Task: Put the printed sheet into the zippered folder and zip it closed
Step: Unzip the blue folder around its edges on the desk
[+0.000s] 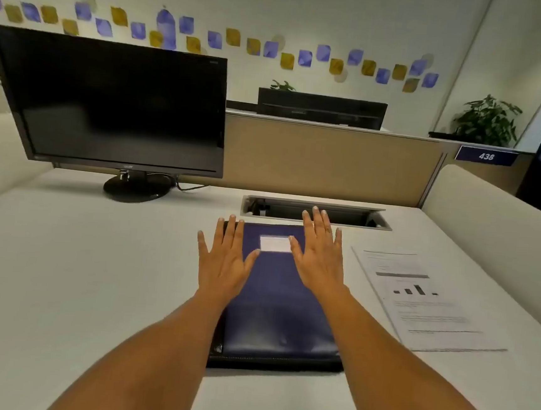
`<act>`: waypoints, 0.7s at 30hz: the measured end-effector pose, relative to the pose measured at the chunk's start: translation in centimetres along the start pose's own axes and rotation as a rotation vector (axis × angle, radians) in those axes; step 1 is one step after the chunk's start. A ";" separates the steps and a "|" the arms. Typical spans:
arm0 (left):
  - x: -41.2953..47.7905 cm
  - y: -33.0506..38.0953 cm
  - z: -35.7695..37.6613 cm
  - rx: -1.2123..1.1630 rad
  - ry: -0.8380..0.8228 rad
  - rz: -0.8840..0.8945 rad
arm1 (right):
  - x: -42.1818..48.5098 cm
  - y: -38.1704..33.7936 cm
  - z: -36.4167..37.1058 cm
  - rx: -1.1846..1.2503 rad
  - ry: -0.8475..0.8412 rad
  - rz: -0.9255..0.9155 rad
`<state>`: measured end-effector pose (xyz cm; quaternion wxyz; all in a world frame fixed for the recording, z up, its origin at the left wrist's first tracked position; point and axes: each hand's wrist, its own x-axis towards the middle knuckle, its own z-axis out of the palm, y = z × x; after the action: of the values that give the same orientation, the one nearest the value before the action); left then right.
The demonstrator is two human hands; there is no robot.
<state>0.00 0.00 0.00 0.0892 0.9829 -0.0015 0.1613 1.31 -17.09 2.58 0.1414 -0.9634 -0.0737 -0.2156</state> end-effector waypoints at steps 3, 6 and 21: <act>-1.4 -0.7 1.2 -0.046 -0.079 -0.039 | -1.5 0.2 1.6 -0.013 -0.106 0.035; -2.8 -1.2 2.8 -0.098 -0.147 -0.074 | -3.0 0.3 3.2 0.052 -0.176 0.044; -5.0 -2.0 5.9 -0.199 -0.339 -0.128 | -7.2 4.2 5.7 0.055 -0.420 0.297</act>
<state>-2.79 0.84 -7.45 0.1943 0.9804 0.0303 -0.0133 -2.00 -19.96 -6.51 0.1791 -0.9831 0.0348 0.0144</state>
